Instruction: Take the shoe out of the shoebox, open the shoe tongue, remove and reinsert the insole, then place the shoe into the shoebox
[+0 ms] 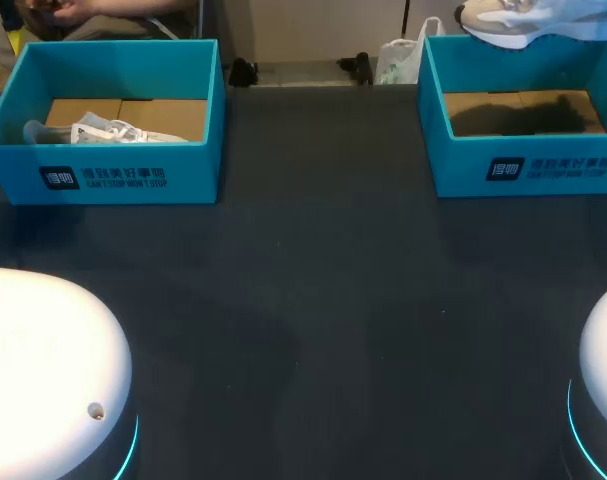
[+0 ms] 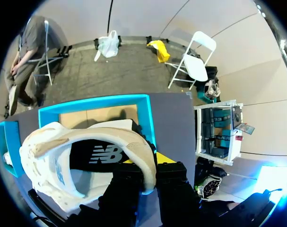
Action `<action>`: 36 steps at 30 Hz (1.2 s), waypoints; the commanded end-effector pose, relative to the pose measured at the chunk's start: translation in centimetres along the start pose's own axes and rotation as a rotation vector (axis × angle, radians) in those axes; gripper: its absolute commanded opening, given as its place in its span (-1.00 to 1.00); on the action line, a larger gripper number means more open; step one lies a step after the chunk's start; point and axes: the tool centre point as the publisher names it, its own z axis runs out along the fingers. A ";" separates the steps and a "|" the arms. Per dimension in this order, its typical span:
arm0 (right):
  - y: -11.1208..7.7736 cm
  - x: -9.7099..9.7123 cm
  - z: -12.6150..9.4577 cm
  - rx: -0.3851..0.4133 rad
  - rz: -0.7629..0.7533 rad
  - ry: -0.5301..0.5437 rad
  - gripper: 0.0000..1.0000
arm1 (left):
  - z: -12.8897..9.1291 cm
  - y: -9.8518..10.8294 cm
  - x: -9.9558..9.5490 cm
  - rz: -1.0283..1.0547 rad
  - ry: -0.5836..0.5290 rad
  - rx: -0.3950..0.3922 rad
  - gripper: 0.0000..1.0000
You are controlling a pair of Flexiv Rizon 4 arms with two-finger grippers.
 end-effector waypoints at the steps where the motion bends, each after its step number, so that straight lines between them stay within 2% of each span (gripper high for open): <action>1: -0.3 -0.2 -0.3 -0.004 0.001 0.002 -1.00 | -0.1 0.1 0.0 0.000 0.003 0.002 1.00; 21: -0.3 -0.2 -0.3 -0.004 0.001 0.002 -1.00 | -0.1 0.1 0.0 0.000 0.003 0.002 1.00; 22: -0.6 0.1 -0.3 0.022 -0.020 -0.026 -1.00 | -0.1 0.1 0.0 0.000 0.003 0.002 1.00; 23: -1.1 0.3 -0.5 -0.008 -0.015 -0.020 -1.00 | -0.1 0.1 0.0 0.000 0.003 0.002 1.00; 31: -3.6 2.2 -2.2 -0.041 -0.074 -0.089 -1.00 | -0.1 0.1 0.0 0.000 0.003 0.002 1.00; 36: -5.4 4.1 -3.3 -0.090 -0.062 -0.073 -1.00 | -0.1 0.1 0.0 0.000 0.003 0.002 1.00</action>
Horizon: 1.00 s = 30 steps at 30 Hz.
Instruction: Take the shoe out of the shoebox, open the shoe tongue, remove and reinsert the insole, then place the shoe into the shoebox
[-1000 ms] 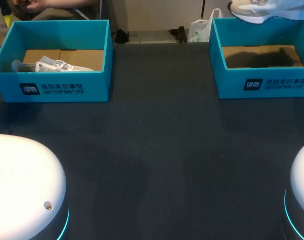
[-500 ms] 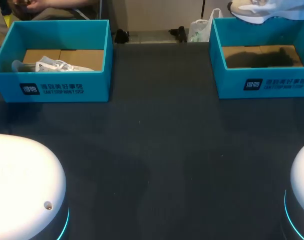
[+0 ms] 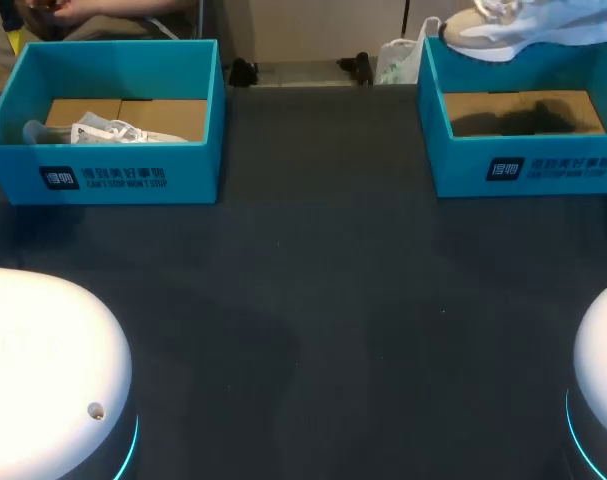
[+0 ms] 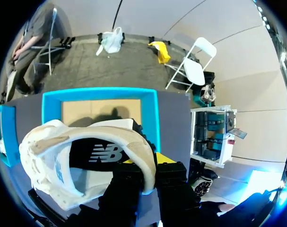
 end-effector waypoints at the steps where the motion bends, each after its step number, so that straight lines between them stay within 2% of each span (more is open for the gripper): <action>1: -3.2 1.1 -1.1 -0.090 0.020 -0.001 -1.00 | -0.1 0.1 0.0 0.000 0.003 0.002 1.00; 8: -5.3 3.3 -2.4 -0.107 0.083 0.050 -1.00 | -0.1 0.1 0.0 0.000 0.003 0.002 1.00; 13: -6.5 5.4 -3.3 -0.115 0.068 0.052 -1.00 | -0.1 0.1 0.0 0.000 0.003 0.002 1.00; 30: -14.3 11.8 -6.7 -0.165 0.137 0.053 -1.00 | -0.1 0.1 0.0 0.000 0.003 0.002 1.00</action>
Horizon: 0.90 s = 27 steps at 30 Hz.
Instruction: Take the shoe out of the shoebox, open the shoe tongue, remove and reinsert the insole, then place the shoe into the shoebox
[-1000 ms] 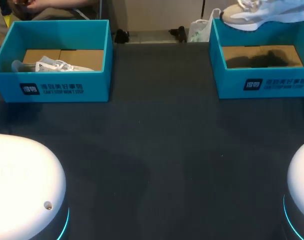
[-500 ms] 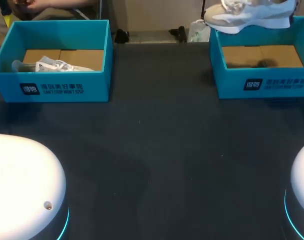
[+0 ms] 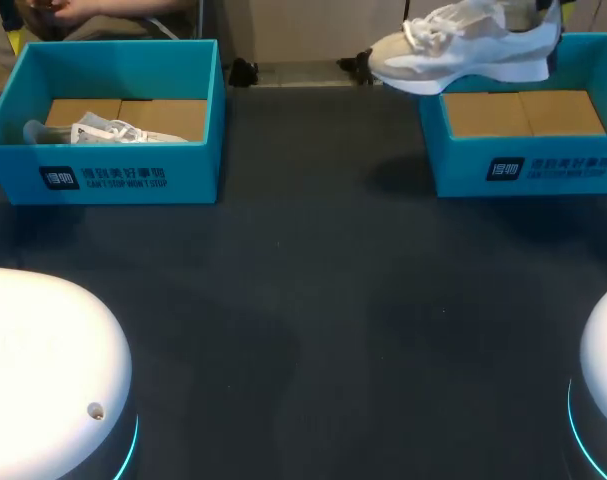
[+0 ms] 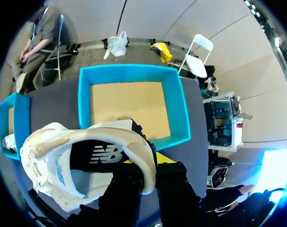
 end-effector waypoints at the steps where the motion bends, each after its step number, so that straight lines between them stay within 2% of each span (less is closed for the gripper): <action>1: -2.9 1.0 -0.7 -0.119 0.025 0.009 -1.00 | -0.1 0.1 0.0 0.000 0.003 0.002 1.00; 4: -4.5 2.2 -1.1 -0.091 0.056 0.017 -1.00 | -0.1 0.1 0.0 0.000 0.003 0.002 1.00; 14: -10.3 5.4 -2.0 -0.082 0.091 0.022 -1.00 | -0.1 0.1 0.0 0.000 0.003 0.002 1.00; 22: -14.7 8.4 -3.5 -0.074 0.070 0.031 -1.00 | -0.1 0.1 0.0 0.000 0.003 0.002 1.00; 23: -15.8 9.1 -3.7 -0.058 0.063 0.032 -1.00 | -0.1 0.1 0.0 0.000 0.003 0.002 1.00; 27: -18.2 10.7 -3.7 -0.033 0.051 0.041 -1.00 | -0.1 0.1 0.0 0.000 0.003 0.002 1.00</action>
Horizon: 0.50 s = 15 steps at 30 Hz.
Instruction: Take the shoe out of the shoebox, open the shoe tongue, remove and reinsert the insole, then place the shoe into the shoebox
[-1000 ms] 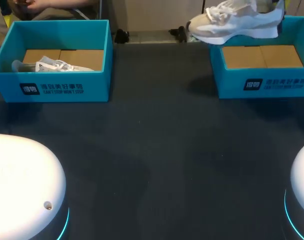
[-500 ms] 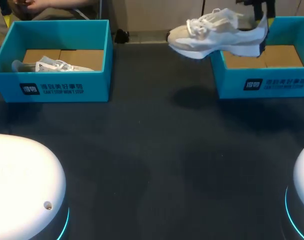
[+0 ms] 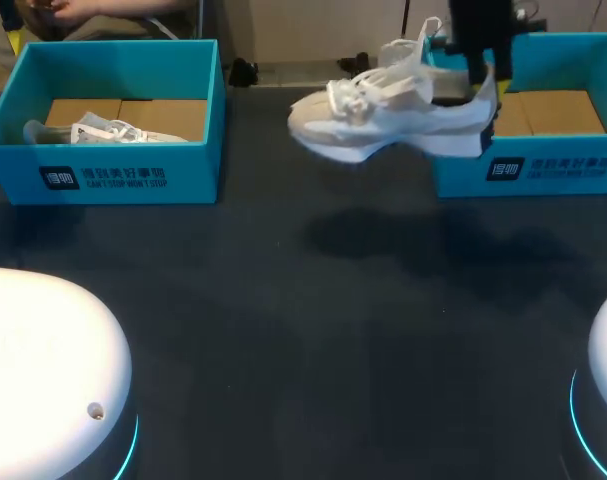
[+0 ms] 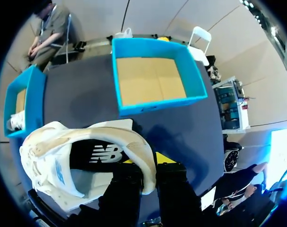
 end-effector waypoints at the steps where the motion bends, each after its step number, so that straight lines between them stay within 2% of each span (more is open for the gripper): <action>1: -2.7 1.7 0.1 -0.030 -0.009 0.007 -1.00 | -0.1 0.1 0.0 0.000 0.003 0.002 1.00; 8: -6.6 4.3 -0.2 0.009 -0.040 0.025 -1.00 | -0.1 0.1 0.0 0.000 0.003 0.002 1.00; 15: -10.1 6.7 -0.3 0.004 -0.043 0.025 -1.00 | -0.1 0.1 0.0 0.000 0.003 0.002 1.00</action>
